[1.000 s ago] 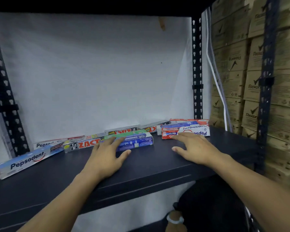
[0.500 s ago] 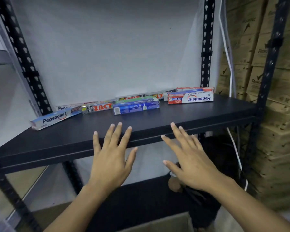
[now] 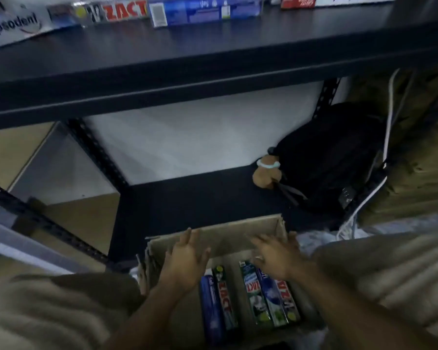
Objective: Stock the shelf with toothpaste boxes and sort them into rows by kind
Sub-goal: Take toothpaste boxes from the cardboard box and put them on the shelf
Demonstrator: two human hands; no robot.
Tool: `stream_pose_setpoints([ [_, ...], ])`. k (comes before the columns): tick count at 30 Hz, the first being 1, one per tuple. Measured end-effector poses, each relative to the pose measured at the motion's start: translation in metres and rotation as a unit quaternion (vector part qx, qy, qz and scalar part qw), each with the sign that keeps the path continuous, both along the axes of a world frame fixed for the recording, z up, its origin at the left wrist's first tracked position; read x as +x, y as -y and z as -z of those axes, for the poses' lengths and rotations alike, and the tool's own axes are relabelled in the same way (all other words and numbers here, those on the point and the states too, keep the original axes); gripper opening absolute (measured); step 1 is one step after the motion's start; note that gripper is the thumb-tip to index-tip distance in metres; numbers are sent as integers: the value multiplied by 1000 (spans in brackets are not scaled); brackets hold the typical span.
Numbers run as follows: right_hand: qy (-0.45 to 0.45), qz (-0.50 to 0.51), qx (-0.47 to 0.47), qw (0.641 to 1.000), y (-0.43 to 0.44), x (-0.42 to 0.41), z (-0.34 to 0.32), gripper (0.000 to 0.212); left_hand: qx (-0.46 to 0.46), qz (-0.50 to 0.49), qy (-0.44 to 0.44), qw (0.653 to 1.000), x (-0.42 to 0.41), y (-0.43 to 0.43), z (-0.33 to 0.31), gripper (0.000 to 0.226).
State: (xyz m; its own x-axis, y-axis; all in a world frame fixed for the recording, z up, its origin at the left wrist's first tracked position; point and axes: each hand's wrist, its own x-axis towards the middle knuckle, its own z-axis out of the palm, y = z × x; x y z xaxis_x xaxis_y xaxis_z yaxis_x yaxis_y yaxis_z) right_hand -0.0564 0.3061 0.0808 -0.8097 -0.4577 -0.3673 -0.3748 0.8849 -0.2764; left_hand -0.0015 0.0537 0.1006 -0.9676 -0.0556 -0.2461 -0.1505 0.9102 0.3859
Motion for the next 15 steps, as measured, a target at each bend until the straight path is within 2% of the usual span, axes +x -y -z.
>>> stream_pose_setpoints([
  [7, 84, -28, 22, 996, 21, 14, 89, 64, 91, -58, 170, 979, 11, 3, 90, 57],
  [11, 86, -25, 25, 996, 33, 7, 120, 65, 127, -103, 192, 968, 4, 1, 118, 43],
  [15, 78, -18, 12, 997, 35, -4, 145, 64, 155, -148, 202, 955, -10, 7, 150, 48],
])
